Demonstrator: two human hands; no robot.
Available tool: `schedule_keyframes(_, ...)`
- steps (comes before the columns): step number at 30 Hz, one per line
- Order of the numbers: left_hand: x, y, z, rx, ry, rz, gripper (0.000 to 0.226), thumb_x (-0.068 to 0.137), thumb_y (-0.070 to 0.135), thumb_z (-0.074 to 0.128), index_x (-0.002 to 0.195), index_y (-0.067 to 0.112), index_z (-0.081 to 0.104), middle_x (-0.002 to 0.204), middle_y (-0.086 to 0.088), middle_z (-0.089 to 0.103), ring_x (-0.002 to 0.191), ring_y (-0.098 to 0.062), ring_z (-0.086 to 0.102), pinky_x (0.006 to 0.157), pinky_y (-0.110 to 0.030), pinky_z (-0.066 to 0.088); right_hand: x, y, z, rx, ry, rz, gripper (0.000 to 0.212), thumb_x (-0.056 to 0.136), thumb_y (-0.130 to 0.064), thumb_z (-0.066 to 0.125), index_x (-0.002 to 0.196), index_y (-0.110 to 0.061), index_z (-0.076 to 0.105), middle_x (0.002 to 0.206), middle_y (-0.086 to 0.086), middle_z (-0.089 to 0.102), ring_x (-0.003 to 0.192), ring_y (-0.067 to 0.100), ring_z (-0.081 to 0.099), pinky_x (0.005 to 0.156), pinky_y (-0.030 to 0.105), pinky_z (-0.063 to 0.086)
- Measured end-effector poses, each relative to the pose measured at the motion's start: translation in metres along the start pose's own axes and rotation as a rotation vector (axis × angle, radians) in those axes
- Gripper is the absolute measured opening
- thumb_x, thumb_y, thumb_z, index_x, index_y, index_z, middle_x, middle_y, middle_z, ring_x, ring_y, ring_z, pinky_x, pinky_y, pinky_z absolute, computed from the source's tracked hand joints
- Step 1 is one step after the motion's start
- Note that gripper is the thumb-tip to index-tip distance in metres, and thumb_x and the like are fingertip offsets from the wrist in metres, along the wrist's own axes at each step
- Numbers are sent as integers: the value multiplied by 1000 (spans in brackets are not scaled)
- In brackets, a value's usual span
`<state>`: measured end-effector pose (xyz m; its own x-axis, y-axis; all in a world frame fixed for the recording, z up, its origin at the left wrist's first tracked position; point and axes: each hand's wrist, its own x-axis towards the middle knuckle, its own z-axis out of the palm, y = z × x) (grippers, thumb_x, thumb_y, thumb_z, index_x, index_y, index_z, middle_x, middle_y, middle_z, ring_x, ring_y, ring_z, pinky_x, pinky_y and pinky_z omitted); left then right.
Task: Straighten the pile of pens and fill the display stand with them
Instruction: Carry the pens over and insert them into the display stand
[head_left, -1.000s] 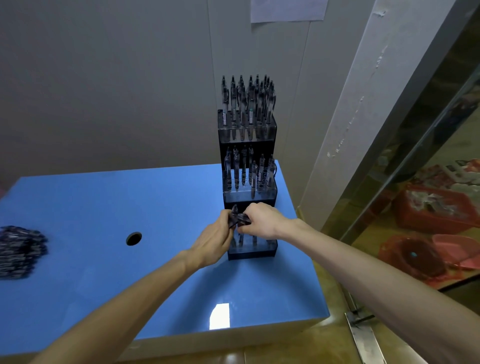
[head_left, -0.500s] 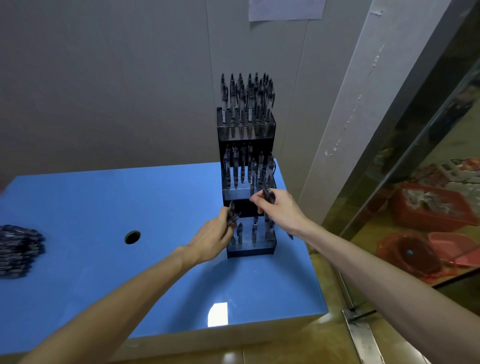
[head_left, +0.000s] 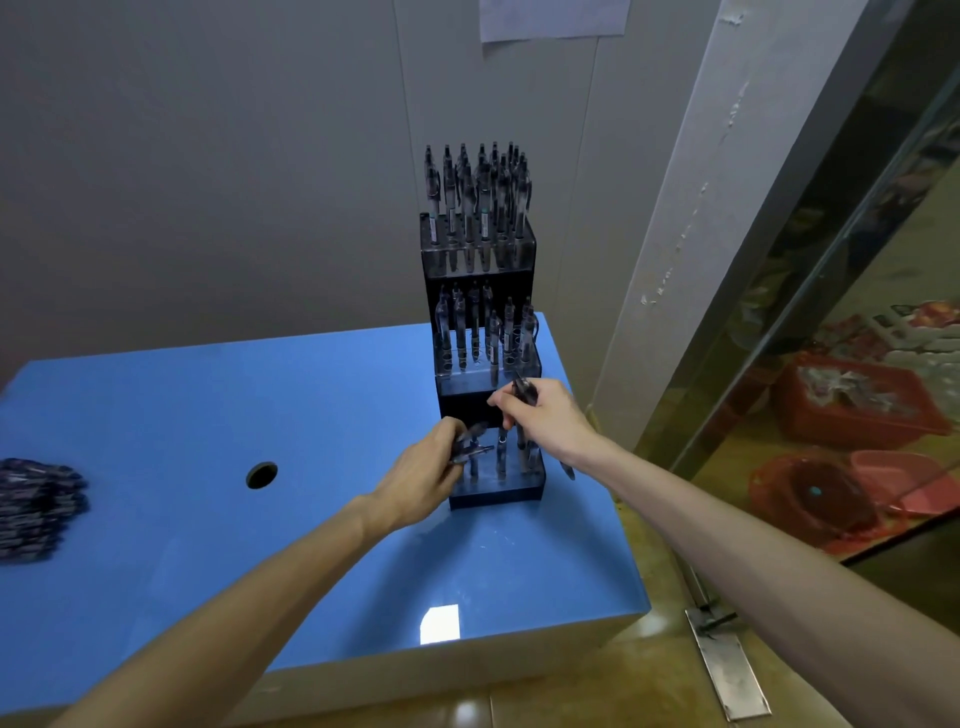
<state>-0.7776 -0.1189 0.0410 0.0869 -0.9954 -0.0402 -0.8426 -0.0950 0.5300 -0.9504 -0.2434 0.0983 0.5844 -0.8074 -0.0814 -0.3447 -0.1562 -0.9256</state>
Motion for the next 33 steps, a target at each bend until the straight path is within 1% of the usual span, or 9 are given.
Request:
schedule_keyframes(3,0,5,0,-43,-8,-29,15,99,19,42,102,25,29,86,-5,49,73,-32,49,67,-57,48,0,0,1,-29,-5,6,20,100,-31,63,95,-18,77,67,-4,68,48,6,47,53,22,43)
schedule_keyframes(7,-1,11,-1,-29,-23,-22,15,102,19,39,103,28,27,83,0,46,66,-23,43,64,-47,43,1,-2,0,-33,-11,18,20,101,-31,62,95,-19,77,67,-4,68,47,6,46,53,23,42)
schedule_keyframes(12,-3,10,-1,-85,60,-50,6,104,31,37,101,28,33,93,2,48,74,-24,51,68,-46,47,0,-4,-1,2,-14,16,25,103,-35,57,95,-21,76,70,-2,69,55,15,48,56,29,42)
schedule_keyframes(15,-3,8,-4,-112,110,-28,12,101,40,33,100,29,37,99,3,49,80,-23,54,74,-46,50,1,-6,1,24,-1,19,28,104,-34,55,94,-19,76,72,-1,71,56,17,48,55,30,41)
schedule_keyframes(19,-3,4,-10,-172,213,-45,17,101,38,33,96,25,44,96,3,54,84,-20,54,77,-47,50,3,-11,0,18,41,-5,34,104,-40,54,92,-16,76,77,0,74,46,4,48,54,22,40)
schedule_keyframes(22,2,4,-19,-246,303,-119,25,104,34,37,101,17,55,96,-2,62,87,-21,59,80,-47,51,6,-15,-1,-123,108,-59,43,102,-53,51,86,-21,76,60,-5,64,43,2,45,54,24,38)
schedule_keyframes(25,8,3,-29,-329,353,-157,18,105,19,39,106,19,58,95,1,69,80,-20,63,78,-47,53,10,-18,0,-243,131,-103,47,101,-56,50,83,-20,74,44,-12,46,43,3,41,55,27,37)
schedule_keyframes(29,10,3,-39,-385,371,-113,14,107,14,45,114,16,57,92,9,75,70,-7,63,68,-33,53,14,-26,2,-277,143,-181,42,98,-52,59,69,-22,60,55,-2,51,50,10,42,56,31,38)
schedule_keyframes(33,12,4,-40,-510,425,-154,9,102,19,62,109,19,56,86,14,77,84,2,70,73,-20,51,20,-32,2,-267,241,-250,36,93,-48,69,72,-21,59,60,-6,53,56,9,45,55,29,41)
